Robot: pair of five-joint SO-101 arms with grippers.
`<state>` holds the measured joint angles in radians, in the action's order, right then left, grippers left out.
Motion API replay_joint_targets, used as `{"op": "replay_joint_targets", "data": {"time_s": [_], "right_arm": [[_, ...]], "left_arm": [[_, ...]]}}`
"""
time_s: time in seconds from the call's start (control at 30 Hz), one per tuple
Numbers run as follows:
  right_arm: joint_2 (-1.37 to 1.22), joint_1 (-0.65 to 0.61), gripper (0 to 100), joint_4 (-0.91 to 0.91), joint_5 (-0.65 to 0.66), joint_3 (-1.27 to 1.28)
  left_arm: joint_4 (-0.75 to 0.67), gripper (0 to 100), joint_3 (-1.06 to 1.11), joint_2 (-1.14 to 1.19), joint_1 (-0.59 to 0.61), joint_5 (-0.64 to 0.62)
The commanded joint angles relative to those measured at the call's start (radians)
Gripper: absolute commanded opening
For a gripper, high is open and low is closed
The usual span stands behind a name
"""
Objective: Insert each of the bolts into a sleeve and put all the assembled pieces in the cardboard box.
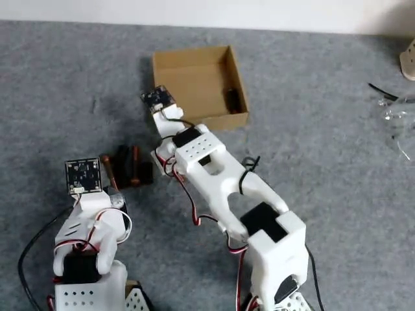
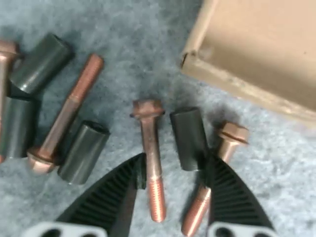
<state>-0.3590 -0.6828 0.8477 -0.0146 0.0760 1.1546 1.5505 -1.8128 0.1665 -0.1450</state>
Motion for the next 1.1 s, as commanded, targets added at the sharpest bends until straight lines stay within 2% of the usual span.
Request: {"op": "replay_joint_targets", "data": {"time_s": [0.0, 0.63, 0.83, 0.93, 1.07], "right_arm": [[-0.008, 0.038, 16.6, -0.031, 0.046, -0.044], [-0.051, 0.051, 16.3, -0.131, 0.071, -0.038], [-0.05, 0.081, 16.3, -0.131, -0.046, -0.042], [-0.048, 0.081, 16.0, -0.131, -0.051, -0.042], [-0.048, 0.077, 8.8, -0.131, -0.051, -0.038]], "left_arm": [[-0.02, 1, -0.016, -0.01, 0.01, 0.003], [-0.02, 1, -0.016, -0.01, 0.008, 0.003], [-0.02, 1, -0.016, -0.01, 0.008, 0.003], [-0.02, 1, -0.016, -0.01, 0.008, 0.003], [-0.02, 1, -0.016, -0.01, 0.007, 0.003]]}}
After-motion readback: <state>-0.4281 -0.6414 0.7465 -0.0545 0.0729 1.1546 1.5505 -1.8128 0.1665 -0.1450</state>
